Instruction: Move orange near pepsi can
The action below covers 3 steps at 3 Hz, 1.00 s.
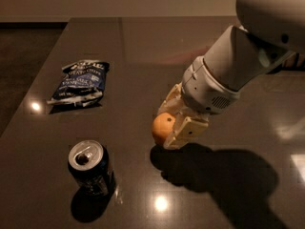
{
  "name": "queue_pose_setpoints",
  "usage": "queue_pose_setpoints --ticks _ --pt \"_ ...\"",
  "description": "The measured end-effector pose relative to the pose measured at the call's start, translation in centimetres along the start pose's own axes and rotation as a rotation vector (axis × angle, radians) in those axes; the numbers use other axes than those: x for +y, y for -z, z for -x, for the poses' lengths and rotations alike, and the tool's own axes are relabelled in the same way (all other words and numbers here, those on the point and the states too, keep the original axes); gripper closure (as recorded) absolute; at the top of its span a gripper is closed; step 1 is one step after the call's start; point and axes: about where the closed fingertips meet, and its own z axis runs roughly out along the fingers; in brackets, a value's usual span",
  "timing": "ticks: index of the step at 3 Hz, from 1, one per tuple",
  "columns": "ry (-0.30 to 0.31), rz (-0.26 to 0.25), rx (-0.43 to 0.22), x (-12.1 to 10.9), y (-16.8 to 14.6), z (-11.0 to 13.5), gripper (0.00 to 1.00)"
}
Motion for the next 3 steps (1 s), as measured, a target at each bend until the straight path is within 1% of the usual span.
queue_pose_setpoints --ticks 1,2,3 --pt "0.033 0.036 -0.001 1.9 -0.9 1.2 1.0" --pt "0.048 0.068 -0.015 3.1 -1.7 2.3 1.0" --pt "0.042 0.081 -0.028 3.6 -2.5 3.4 1.0"
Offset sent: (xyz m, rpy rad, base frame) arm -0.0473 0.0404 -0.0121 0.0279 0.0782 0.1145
